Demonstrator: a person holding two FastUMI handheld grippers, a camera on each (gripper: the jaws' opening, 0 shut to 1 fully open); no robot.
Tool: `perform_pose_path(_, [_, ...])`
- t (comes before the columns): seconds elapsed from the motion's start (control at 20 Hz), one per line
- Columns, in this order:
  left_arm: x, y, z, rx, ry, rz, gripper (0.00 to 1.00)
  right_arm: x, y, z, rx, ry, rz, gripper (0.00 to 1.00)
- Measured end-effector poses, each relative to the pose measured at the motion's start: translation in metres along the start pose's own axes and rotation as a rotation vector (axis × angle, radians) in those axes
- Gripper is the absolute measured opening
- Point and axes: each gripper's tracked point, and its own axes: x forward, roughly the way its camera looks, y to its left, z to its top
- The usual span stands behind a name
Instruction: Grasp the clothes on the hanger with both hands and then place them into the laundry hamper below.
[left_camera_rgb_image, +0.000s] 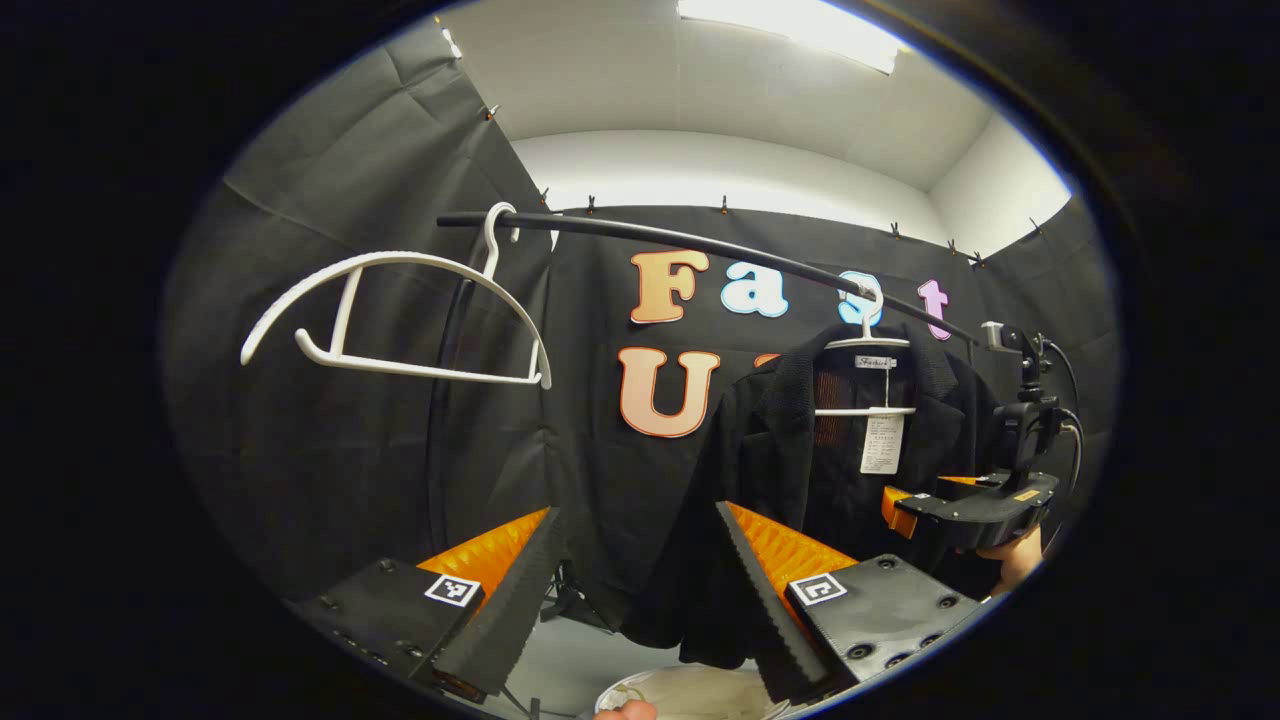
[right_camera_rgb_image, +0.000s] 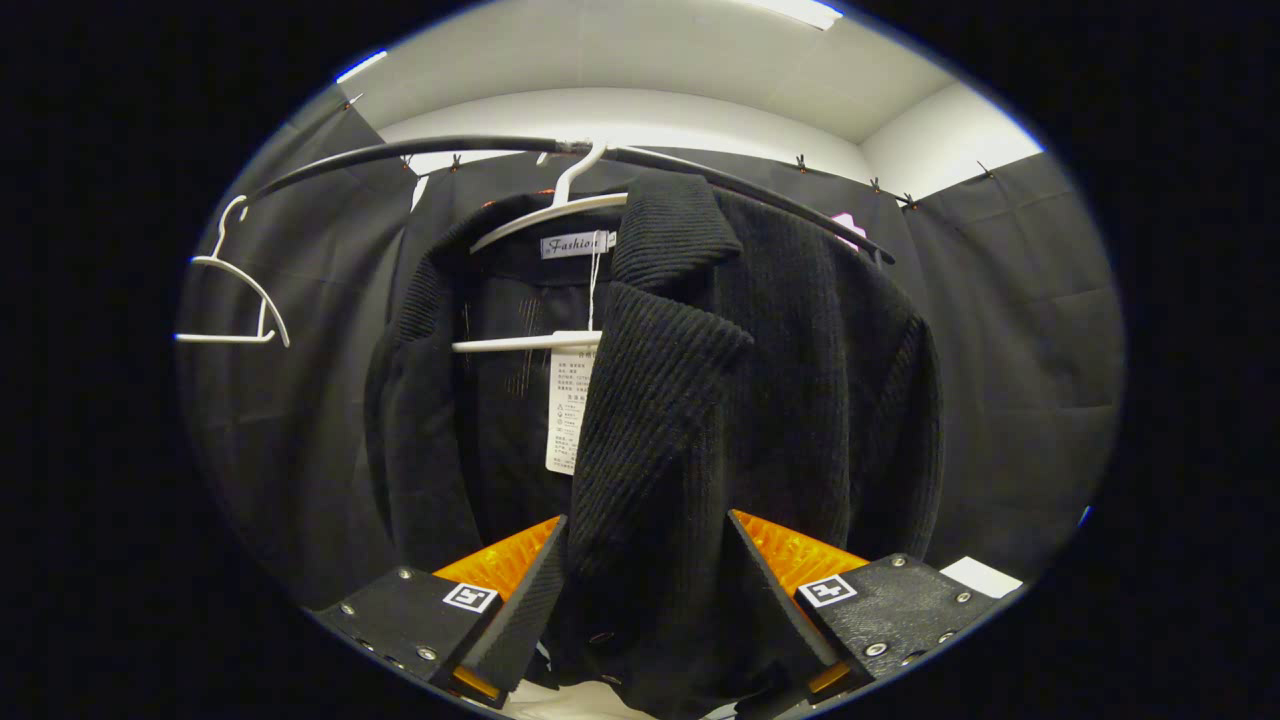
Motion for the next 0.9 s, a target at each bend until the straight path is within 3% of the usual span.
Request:
perform_pose_path(0.1, [0.0, 0.001, 0.002, 0.007, -0.007, -0.002, 0.96, 0.005, -0.008, -0.001, -0.019, -0.002, -0.03, 0.92])
perform_pose_path(0.35, [0.008, -0.007, 0.003, 0.019, -0.022, -0.023, 0.96, 0.015, -0.036, -0.004, -0.054, -0.006, -0.1, 0.44])
perform_pose_path(0.5, [0.02, -0.024, 0.0, 0.021, -0.024, -0.073, 0.93, 0.014, -0.045, -0.003, -0.049, -0.009, -0.085, 0.16])
perform_pose_path(0.55, [0.025, -0.033, -0.001, 0.022, -0.025, -0.097, 0.93, 0.012, -0.044, -0.002, -0.046, -0.006, -0.068, 0.17])
perform_pose_path(0.6, [0.031, -0.043, -0.002, 0.018, -0.027, -0.124, 0.96, 0.008, -0.044, -0.001, -0.048, -0.006, -0.052, 0.06])
perform_pose_path(0.65, [0.038, -0.054, -0.002, 0.013, -0.033, -0.153, 0.93, 0.001, -0.046, 0.002, -0.057, -0.016, -0.042, 0.03])
perform_pose_path(0.9, [0.081, -0.117, -0.008, -0.011, -0.06, -0.279, 0.96, -0.034, -0.049, 0.019, -0.099, -0.063, 0.0, 0.0])
